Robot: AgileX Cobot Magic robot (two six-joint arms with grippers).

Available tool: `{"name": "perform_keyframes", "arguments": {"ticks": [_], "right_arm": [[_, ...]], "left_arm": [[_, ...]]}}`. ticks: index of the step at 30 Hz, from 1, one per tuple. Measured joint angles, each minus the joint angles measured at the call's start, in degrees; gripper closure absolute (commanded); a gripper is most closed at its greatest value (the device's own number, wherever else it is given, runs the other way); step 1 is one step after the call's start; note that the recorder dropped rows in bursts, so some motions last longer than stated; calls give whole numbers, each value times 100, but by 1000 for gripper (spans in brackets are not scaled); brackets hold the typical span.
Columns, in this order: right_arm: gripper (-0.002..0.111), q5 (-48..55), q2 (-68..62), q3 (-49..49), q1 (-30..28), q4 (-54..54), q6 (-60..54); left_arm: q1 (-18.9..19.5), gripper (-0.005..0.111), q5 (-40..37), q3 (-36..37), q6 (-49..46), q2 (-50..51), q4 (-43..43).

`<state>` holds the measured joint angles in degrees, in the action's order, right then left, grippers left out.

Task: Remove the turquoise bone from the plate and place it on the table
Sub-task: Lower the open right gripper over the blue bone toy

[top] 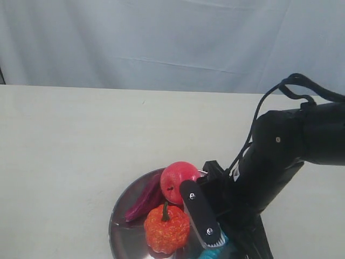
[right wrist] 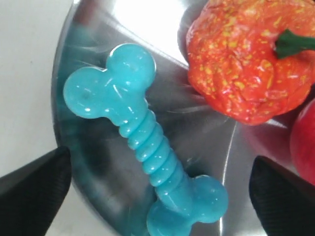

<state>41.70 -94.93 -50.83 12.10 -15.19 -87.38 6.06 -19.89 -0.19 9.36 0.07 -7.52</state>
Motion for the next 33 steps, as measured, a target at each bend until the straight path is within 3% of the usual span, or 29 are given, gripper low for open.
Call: {"name": "perform_keyframes", "arguments": {"ticks": [7, 33], "right_arm": [[43, -90, -115, 0, 9, 0, 10], [43, -513, -620, 0, 9, 0, 197]], "left_arm": [[0, 107, 0, 0, 0, 0, 0], [0, 107, 0, 0, 0, 0, 0]]}}
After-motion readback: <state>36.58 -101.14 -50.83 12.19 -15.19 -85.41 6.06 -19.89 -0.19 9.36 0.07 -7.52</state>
